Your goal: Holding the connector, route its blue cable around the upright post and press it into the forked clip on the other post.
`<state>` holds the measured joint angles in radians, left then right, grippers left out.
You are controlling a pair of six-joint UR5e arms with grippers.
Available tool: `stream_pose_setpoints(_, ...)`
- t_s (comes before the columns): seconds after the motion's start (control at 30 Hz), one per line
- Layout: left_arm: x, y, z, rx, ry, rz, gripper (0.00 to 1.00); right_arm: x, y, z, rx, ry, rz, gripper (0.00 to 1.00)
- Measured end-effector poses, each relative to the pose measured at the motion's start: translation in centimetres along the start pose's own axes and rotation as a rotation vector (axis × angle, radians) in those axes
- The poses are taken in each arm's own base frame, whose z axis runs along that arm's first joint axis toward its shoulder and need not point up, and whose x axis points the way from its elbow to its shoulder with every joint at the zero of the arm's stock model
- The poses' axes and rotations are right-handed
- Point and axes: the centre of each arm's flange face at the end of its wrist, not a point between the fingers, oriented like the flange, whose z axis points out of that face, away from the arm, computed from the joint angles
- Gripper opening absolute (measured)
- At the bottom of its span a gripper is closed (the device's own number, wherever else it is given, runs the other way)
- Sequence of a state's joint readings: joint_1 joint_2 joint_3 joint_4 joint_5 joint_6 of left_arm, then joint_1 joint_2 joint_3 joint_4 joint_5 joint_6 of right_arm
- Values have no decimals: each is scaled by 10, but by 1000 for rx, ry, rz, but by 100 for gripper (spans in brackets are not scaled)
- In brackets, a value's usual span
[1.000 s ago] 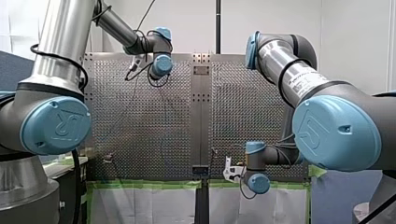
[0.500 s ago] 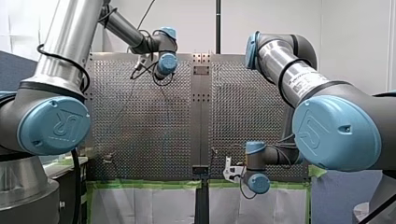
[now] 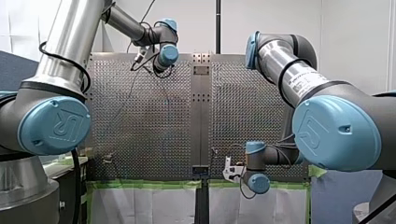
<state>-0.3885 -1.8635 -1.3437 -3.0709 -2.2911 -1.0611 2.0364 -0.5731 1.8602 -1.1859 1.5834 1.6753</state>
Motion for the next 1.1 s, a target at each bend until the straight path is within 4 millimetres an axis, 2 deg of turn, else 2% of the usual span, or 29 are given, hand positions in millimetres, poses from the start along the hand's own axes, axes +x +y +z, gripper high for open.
stream_pose_setpoints(0.47, -44, 19, 14, -6, -60, -75, 100, 0, 0, 0, 0, -1, 0, 0)
stream_pose_setpoints(0.6, -51, 23, 18, -6, -75, -97, 100, 0, 0, 0, 0, -2, 0, 0)
stream_pose_setpoints(0.73, -50, 23, 22, -3, -72, -100, 100, 0, 0, 0, 0, -3, -1, 0)
stream_pose_setpoints(0.9, -35, 8, 25, 23, -34, -73, 100, 0, 0, 0, 0, -4, -1, 0)
stream_pose_setpoints(1.1, -21, 2, 25, 21, -1, -66, 100, -1, 0, 0, 0, -5, -2, 0)
